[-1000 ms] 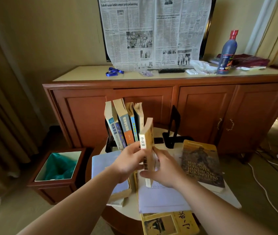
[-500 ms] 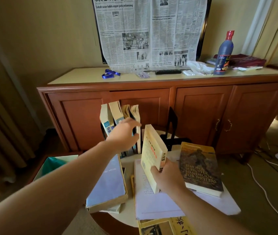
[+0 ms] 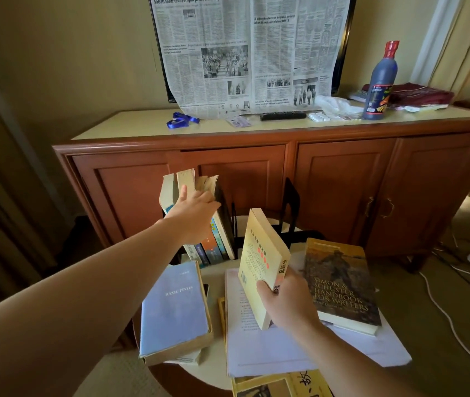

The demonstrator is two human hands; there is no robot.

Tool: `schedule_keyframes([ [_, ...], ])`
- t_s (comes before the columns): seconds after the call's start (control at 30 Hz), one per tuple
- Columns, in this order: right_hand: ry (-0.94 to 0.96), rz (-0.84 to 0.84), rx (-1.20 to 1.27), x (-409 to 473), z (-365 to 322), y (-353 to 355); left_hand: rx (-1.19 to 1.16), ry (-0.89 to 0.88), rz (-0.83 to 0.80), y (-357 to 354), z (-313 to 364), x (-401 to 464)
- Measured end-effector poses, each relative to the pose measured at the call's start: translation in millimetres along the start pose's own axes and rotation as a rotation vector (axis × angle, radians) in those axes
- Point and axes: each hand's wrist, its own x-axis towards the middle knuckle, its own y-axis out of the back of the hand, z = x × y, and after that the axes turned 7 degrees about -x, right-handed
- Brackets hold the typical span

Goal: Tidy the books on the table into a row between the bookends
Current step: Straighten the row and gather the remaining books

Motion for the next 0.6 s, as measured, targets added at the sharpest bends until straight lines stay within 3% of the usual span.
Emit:
schedule_keyframes([
  [0.33,0.177,0.181,0.155,31.8,-57.8,27.0,-0.12,0.06,0.061,-10.2,-4.8,-17.5],
  [0.6,0.15,0.24,0.166,83.9,-106.7,25.7,-0.322,0.155,0.2,-20.7,0.0,-18.1],
])
